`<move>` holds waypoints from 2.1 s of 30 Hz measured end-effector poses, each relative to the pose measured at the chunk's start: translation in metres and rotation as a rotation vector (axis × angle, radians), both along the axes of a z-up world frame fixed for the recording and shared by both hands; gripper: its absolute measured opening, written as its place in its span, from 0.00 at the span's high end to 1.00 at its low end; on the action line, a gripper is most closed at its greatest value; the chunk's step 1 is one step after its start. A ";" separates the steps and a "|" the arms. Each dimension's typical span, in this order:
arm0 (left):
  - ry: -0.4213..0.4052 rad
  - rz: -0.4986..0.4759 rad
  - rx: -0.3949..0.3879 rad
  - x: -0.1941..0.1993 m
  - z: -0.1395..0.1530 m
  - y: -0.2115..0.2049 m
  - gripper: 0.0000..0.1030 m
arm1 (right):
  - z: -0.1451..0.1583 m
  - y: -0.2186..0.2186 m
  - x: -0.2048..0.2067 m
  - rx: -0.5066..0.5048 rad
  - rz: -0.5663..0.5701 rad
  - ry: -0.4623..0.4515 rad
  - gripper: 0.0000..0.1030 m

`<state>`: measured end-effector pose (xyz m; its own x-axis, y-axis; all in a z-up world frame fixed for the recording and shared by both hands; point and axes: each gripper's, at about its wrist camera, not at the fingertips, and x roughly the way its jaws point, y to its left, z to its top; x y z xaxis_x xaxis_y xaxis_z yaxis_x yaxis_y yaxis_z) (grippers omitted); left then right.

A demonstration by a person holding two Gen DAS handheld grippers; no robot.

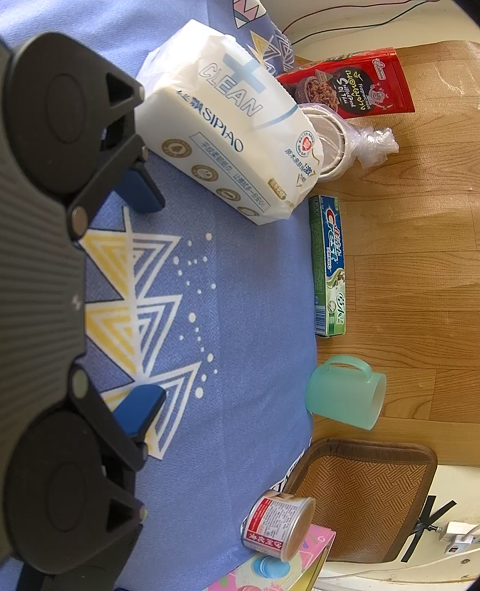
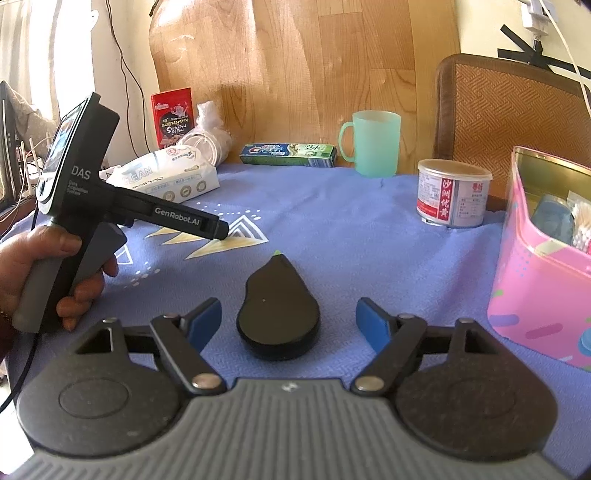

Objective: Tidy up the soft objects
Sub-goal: 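Hold the open right tool around the black case on the table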

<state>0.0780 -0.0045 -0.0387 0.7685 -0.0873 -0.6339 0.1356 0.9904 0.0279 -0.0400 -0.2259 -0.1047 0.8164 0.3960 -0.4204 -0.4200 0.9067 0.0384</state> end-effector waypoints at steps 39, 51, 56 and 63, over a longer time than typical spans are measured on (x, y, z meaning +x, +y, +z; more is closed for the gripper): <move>-0.001 0.001 -0.001 0.000 0.000 0.000 0.00 | -0.001 0.001 0.001 -0.016 0.005 0.005 0.23; -0.004 0.015 0.008 -0.002 0.001 -0.001 0.00 | -0.001 0.001 0.000 -0.022 -0.004 0.004 0.24; -0.004 0.042 0.005 -0.007 0.001 0.002 0.00 | -0.001 0.001 0.000 -0.022 -0.003 0.005 0.24; -0.003 0.067 -0.016 -0.026 0.001 0.005 0.00 | 0.000 0.002 -0.003 -0.025 0.002 0.004 0.24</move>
<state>0.0524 0.0006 -0.0373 0.7747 -0.0454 -0.6306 0.0686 0.9976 0.0125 -0.0430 -0.2243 -0.1050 0.8137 0.3869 -0.4339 -0.4217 0.9066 0.0176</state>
